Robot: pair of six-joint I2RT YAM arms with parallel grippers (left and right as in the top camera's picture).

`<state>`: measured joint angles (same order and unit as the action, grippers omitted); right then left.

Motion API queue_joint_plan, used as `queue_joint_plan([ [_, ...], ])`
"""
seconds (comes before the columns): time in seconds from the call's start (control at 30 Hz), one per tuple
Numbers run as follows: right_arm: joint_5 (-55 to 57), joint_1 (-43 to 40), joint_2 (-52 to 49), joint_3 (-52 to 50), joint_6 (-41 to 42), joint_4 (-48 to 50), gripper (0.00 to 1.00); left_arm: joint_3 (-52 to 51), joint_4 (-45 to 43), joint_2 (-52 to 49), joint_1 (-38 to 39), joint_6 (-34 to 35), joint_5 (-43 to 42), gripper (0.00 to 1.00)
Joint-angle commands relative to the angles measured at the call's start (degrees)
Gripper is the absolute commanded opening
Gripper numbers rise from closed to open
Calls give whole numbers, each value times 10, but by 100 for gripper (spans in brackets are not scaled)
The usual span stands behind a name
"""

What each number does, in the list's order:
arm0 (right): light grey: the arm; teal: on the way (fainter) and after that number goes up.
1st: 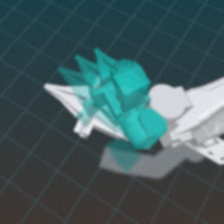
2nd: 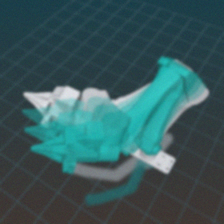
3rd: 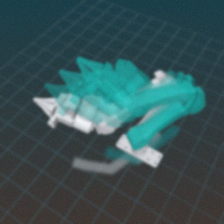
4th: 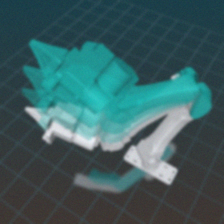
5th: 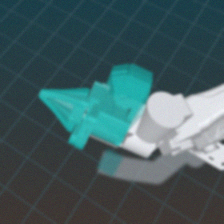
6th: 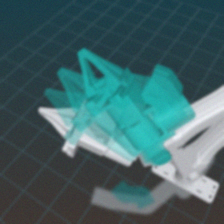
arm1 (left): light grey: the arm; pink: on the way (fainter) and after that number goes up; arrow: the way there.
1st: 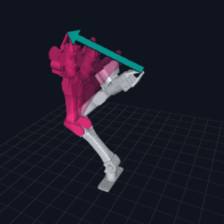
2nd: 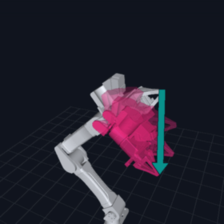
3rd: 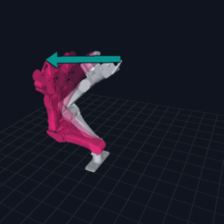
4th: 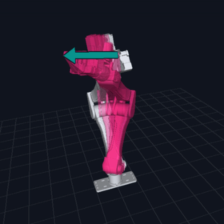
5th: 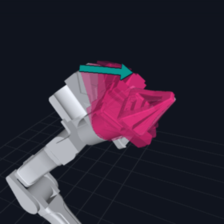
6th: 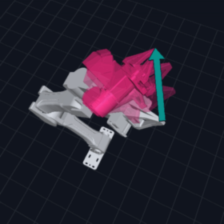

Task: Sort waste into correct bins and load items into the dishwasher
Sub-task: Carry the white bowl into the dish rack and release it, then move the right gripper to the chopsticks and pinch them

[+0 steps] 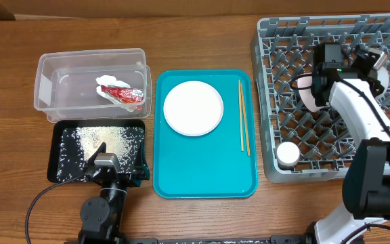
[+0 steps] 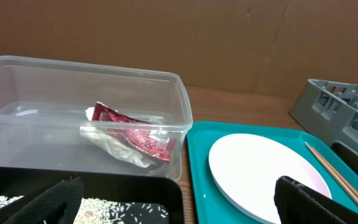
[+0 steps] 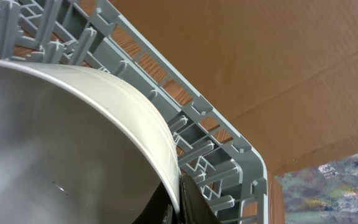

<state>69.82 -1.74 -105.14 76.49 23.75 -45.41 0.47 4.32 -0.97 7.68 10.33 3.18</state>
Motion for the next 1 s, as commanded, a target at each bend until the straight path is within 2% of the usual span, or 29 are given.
queue_joint_plan([
  [0.0,-10,2,-8,-4,0,3,4,-2,-1,2,2,0,-2,100],
  [0.5,-24,47,-61,-4,-15,-9,4,-2,-1,2,2,0,-2,100],
  [0.53,-21,48,-61,-4,-15,-12,7,-2,-1,2,2,-1,-2,100],
  [0.63,-7,51,-59,-2,-15,-15,42,-2,-1,2,2,0,-2,100],
  [0.67,-9,51,-57,-2,-15,-15,51,-2,-1,2,2,0,-2,100],
  [0.8,-50,61,-24,-2,-15,-20,57,-2,-1,2,2,0,-2,100],
  [0.97,-101,92,48,7,-16,-21,60,-2,-1,2,2,0,-2,100],
])
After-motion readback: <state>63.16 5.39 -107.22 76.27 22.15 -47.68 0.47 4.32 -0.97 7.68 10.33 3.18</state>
